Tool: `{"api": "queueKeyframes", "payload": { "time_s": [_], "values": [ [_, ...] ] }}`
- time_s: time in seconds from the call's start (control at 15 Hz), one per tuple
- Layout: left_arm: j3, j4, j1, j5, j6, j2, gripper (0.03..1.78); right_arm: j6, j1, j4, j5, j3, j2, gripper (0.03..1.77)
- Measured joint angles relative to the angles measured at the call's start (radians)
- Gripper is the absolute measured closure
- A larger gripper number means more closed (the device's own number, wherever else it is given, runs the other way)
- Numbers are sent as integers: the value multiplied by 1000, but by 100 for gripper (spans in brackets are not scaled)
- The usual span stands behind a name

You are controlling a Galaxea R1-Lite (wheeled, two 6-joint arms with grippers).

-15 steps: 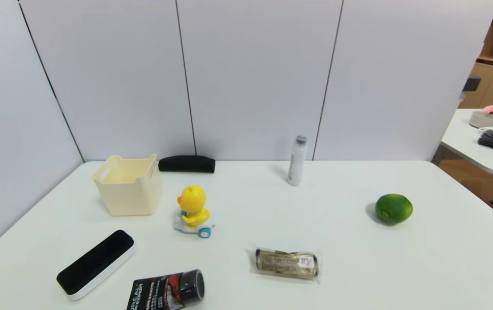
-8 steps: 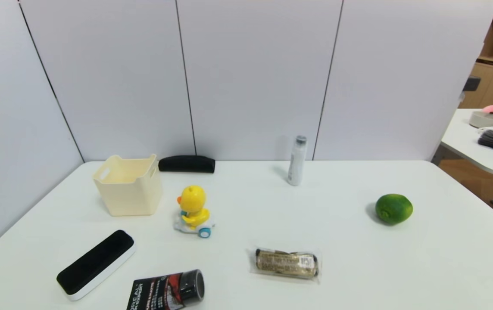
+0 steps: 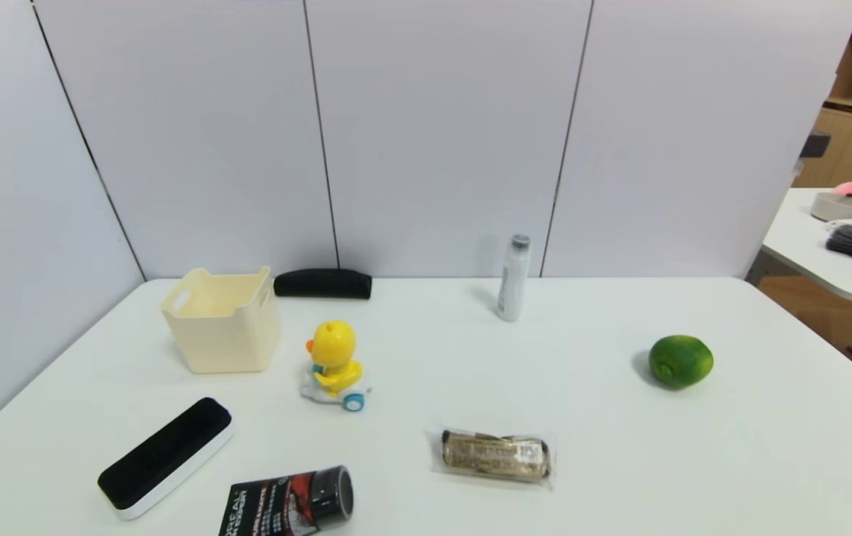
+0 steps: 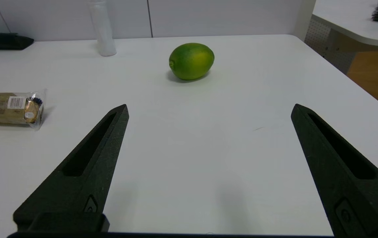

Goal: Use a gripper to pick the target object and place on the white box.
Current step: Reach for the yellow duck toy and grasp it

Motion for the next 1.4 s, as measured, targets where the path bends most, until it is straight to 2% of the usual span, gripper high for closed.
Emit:
{"api": "queueKeyframes", "payload": {
  "time_s": [0.27,0.47,0.67,0.87,1.0,1.2,1.4],
  "values": [
    [-3,16,0,3,4,9,12,0,0,0,0,0,0,10],
    [-53,96,0,-9,51,45,12,0,0,0,0,0,0,10],
    [-206,215,-9,-77,106,145,12,0,0,0,0,0,0,10],
    [-349,286,-42,-142,181,327,12,0,0,0,0,0,0,10],
    [-417,297,-91,-157,230,474,12,0,0,0,1,0,0,10],
    [-489,282,-217,-164,263,688,12,0,0,0,0,0,0,10],
    [-516,191,-337,-165,272,883,12,0,0,0,0,0,0,10]
  ]
}}
